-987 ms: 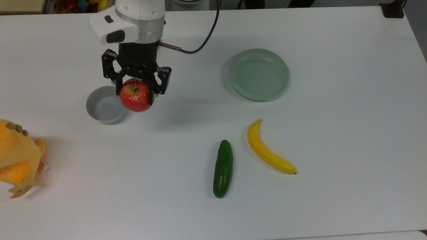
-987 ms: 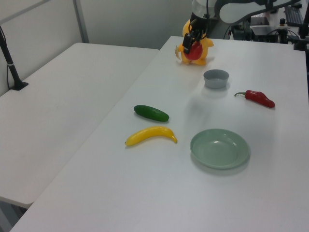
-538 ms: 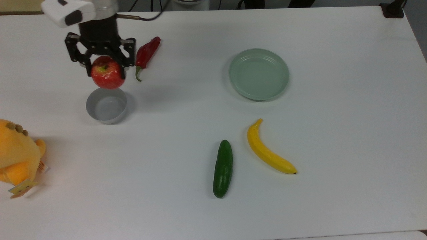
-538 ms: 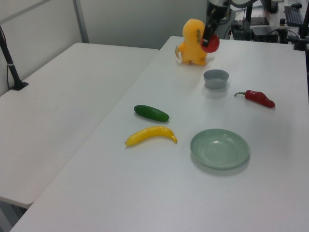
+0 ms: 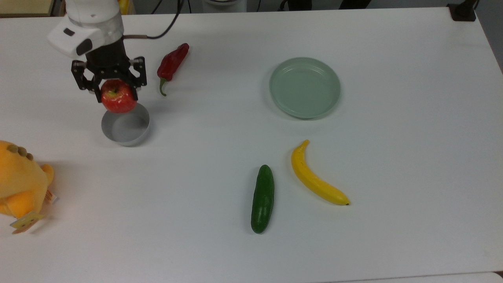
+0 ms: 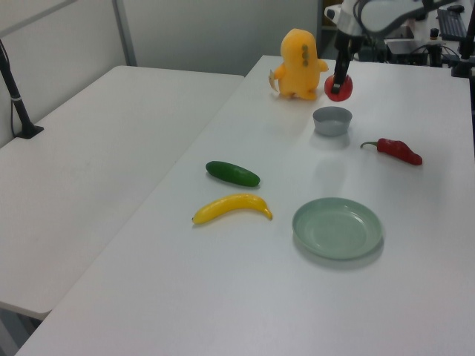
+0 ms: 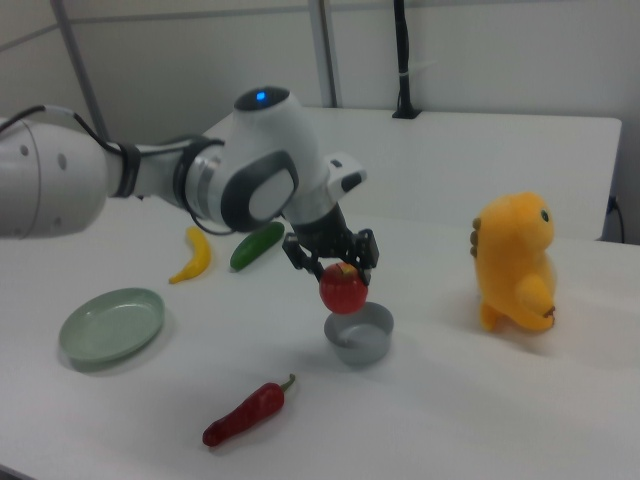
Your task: Put the red apple in the bowl
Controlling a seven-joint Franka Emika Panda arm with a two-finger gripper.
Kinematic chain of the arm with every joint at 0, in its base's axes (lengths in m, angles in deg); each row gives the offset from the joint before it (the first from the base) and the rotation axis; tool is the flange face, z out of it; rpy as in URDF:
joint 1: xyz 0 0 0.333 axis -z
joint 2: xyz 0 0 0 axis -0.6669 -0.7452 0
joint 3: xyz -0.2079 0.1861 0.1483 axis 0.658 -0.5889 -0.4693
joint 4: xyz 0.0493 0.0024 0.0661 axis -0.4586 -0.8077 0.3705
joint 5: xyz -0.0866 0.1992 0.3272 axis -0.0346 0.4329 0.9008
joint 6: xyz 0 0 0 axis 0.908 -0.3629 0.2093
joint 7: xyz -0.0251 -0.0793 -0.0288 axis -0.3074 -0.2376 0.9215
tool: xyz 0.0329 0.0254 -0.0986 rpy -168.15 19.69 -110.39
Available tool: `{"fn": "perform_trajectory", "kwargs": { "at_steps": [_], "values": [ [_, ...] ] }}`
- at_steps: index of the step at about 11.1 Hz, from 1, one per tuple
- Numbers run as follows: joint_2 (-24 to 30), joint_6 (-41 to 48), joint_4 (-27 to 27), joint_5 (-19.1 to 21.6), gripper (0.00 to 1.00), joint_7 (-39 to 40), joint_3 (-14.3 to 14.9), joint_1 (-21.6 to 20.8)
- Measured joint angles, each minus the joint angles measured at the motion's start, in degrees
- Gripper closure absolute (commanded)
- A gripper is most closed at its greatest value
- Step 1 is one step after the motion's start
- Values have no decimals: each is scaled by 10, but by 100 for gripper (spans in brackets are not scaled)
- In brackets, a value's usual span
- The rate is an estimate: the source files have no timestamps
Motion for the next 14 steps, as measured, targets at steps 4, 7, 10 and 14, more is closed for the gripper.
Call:
{"fn": "perform_trajectory", "kwargs": {
  "at_steps": [4, 7, 10, 14],
  "values": [
    [-30, -153, -60, 0, 70, 0, 0, 7],
    [-46, -181, -66, 0, 0, 0, 0, 9],
    [-46, -181, -66, 0, 0, 0, 0, 9],
    [-42, -181, -61, 1, 0, -20, -1, 8]
  ]
}}
